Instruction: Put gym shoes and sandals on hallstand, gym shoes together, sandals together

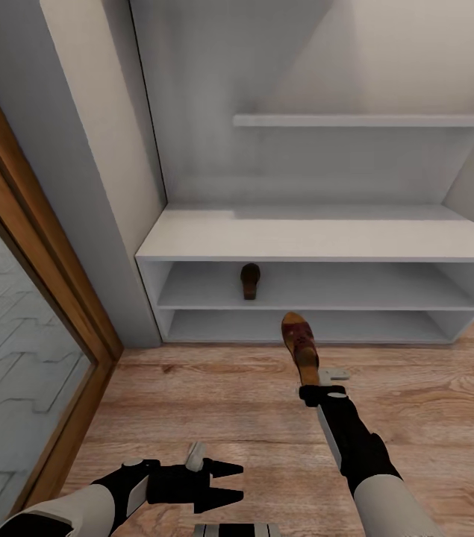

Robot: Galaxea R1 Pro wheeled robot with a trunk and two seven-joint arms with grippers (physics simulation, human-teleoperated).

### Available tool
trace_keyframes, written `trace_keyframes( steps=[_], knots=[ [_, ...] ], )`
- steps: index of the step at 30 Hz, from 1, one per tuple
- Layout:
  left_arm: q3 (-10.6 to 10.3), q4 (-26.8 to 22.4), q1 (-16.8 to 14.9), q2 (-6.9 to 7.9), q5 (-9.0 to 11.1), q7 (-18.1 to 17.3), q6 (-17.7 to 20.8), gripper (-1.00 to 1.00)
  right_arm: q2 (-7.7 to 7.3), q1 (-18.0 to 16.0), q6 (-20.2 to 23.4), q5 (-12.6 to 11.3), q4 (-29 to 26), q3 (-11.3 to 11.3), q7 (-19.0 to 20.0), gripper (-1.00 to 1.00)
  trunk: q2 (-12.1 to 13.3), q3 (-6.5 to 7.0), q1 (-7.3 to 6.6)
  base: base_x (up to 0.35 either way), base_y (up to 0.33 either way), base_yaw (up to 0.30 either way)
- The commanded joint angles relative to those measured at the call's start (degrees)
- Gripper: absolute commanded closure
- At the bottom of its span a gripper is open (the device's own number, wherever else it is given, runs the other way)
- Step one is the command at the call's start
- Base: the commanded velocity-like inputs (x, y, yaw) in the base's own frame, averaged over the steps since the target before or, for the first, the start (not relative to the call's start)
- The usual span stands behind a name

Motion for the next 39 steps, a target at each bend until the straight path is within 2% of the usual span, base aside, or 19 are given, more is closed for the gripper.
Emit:
trace_keyframes(
  steps=[1,7,20,39],
  knots=[
    [-0.46,0.03,-0.03,0.0,0.54,-0.07,-0.59,-1.0,0.09,-0.16,0.32,0.28,0.37,-0.13,-1.0,1.0,-0.02,-0.05,-0.01,0.0,0.0,0.0],
    [-0.41,0.03,-0.03,0.12,0.6,-0.13,-0.59,-1.0,0.13,-0.59,0.29,0.28,2.22,-0.08,-2.77,1.0,-0.02,-0.05,-0.01,0.0,0.0,0.0],
    [-0.34,-0.18,-0.03,0.17,0.69,-0.22,-0.53,-1.0,0.14,-0.67,0.21,0.27,2.64,-0.12,-3.04,1.0,-0.02,-0.05,-0.01,0.011,0.0,0.0],
    [-0.38,-0.23,-0.03,0.17,0.74,-0.23,-0.51,-1.0,0.14,-0.67,0.2,0.28,2.62,-0.12,-2.98,1.0,-0.02,-0.05,-0.01,0.321,0.002,0.0]
  ],
)
